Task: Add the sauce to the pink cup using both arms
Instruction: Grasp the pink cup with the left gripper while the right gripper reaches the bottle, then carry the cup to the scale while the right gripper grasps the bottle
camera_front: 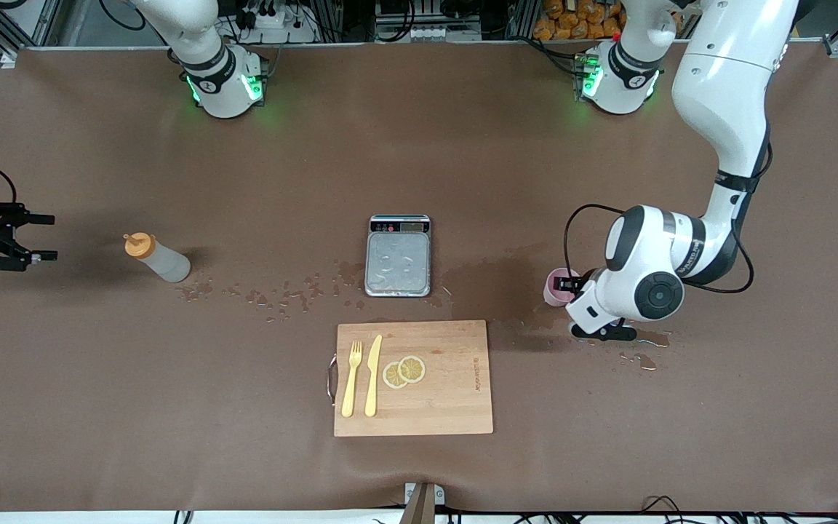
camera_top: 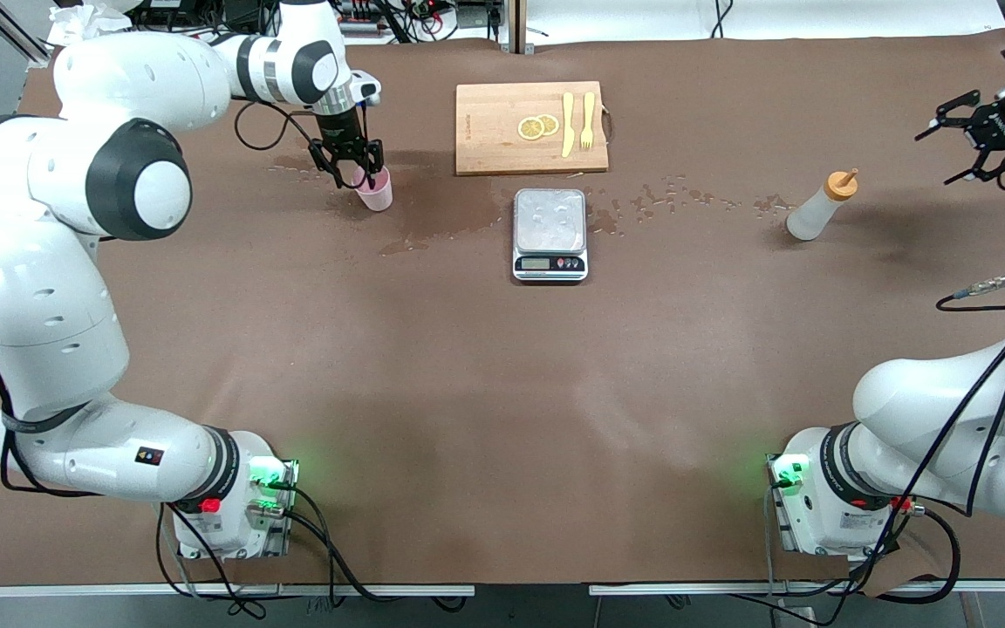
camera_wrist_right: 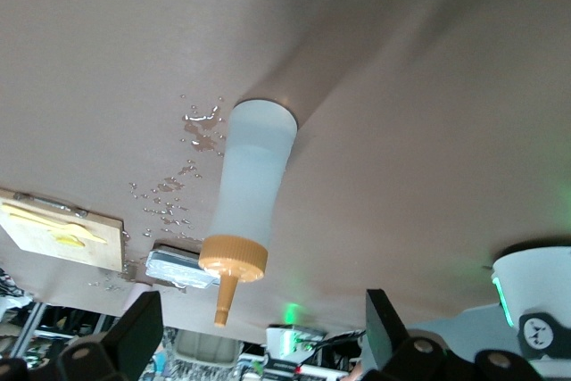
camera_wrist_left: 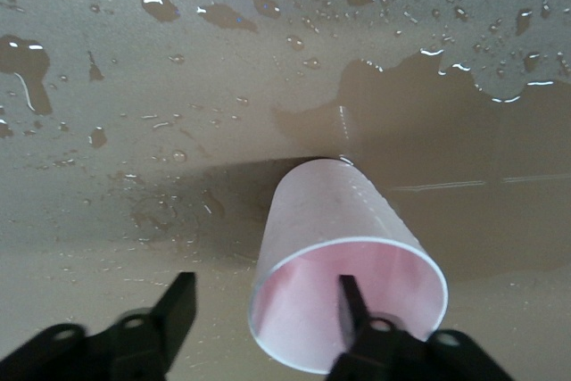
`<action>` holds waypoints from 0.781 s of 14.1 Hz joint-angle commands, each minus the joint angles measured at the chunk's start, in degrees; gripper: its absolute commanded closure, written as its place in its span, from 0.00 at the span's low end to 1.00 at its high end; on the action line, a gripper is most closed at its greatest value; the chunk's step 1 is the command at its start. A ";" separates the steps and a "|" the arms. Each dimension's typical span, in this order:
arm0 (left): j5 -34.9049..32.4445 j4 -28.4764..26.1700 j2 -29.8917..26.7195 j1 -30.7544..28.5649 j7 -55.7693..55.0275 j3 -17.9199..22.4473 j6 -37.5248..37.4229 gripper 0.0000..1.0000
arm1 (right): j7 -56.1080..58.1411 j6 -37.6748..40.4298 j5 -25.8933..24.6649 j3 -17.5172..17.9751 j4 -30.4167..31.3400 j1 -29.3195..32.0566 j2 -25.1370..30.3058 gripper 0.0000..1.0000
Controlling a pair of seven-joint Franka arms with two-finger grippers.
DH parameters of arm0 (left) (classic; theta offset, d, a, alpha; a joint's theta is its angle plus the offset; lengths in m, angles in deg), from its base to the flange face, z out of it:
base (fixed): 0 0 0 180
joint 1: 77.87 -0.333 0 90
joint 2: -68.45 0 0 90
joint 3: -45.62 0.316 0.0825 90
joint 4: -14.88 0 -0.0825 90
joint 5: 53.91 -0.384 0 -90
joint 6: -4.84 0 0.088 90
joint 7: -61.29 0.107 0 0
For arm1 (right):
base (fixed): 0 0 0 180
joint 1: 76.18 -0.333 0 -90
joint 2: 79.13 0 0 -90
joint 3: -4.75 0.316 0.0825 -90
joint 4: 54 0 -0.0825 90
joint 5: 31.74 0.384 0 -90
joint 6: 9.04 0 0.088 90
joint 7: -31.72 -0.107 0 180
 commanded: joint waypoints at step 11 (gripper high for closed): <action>0.41 0.53 -2.98 0.13 -1.34 0.23 0.33 1.00 | -2.97 -2.45 10.31 0.91 -2.20 3.12 -12.46 0.00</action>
